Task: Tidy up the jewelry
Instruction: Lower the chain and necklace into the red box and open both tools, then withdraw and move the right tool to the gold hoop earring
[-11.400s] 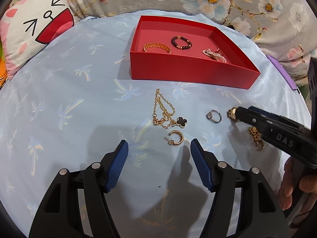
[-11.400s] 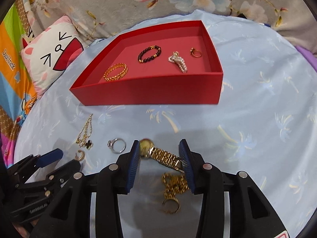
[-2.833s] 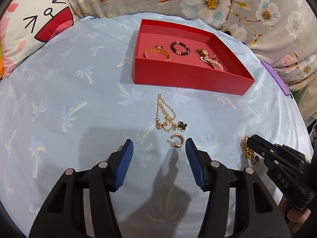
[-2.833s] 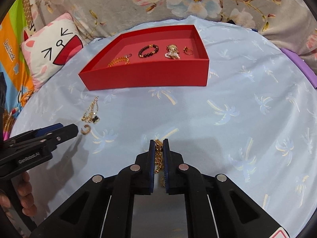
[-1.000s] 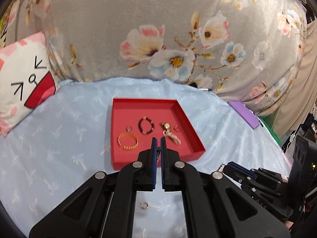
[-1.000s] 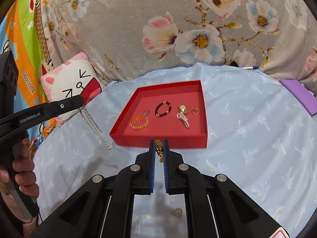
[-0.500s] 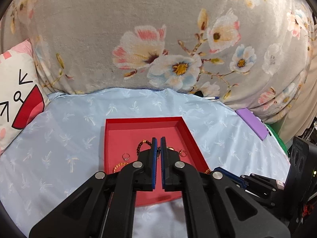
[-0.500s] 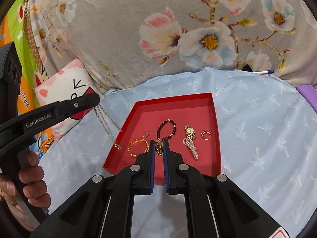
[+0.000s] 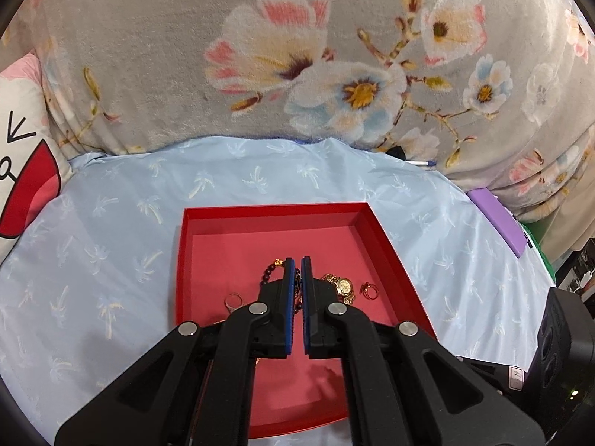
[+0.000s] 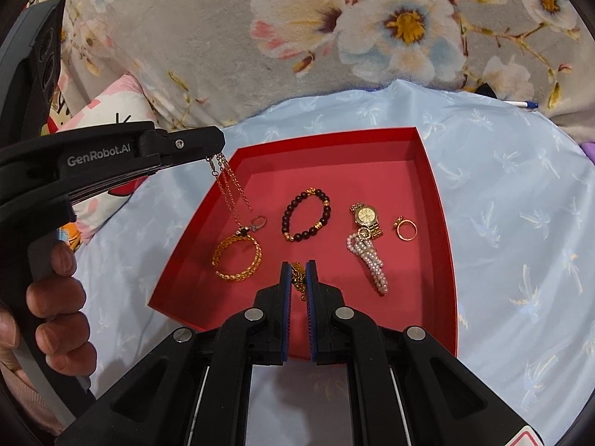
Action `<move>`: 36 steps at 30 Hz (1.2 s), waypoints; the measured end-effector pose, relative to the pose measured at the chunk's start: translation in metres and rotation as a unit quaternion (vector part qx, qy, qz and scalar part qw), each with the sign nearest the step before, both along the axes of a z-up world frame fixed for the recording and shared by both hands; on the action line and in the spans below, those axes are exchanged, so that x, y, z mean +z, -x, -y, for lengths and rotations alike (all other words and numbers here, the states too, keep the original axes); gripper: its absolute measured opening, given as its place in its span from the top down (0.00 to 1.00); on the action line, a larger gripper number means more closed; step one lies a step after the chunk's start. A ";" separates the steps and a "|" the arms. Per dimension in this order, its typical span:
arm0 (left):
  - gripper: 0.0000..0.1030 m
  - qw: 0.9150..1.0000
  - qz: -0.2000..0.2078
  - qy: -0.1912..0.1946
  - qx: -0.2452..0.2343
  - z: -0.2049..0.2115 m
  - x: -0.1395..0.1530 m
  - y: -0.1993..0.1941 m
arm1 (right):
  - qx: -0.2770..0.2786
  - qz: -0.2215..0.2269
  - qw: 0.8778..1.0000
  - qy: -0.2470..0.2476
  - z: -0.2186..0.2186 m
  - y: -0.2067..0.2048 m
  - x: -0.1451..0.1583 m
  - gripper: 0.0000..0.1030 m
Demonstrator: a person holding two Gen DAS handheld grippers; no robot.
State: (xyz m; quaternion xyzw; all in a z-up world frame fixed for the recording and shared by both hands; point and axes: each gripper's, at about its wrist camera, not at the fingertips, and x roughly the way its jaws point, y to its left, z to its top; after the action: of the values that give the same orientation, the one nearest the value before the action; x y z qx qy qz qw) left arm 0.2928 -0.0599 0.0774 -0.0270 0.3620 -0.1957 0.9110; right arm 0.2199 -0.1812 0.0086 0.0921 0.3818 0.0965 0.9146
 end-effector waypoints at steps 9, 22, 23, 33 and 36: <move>0.98 1.000 -0.011 -0.009 -0.001 0.013 -0.016 -0.010 | -0.004 -0.006 1.000 0.009 0.006 -0.008 -0.011 0.93; 0.90 0.999 -0.020 -0.014 0.023 0.008 -0.033 -0.029 | 0.010 0.018 0.999 0.035 -0.001 -0.037 -0.008 0.90; 0.84 0.999 -0.019 -0.014 0.026 0.007 -0.033 -0.029 | 0.007 0.023 0.999 0.035 0.000 -0.037 -0.006 0.89; 0.70 0.999 0.001 -0.012 0.045 -0.012 -0.016 -0.010 | -0.031 0.062 0.997 0.019 0.027 0.006 0.030 0.82; 0.66 0.999 0.008 -0.012 0.048 -0.018 -0.010 0.005 | -0.040 0.063 0.997 0.022 0.034 0.025 0.036 0.82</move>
State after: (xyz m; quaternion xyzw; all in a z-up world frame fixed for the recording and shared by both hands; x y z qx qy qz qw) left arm 0.2878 -0.0417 0.0676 -0.0317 0.3555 -0.1470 0.9225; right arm 0.1949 -0.2153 0.0442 0.0805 0.3214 0.0567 0.9418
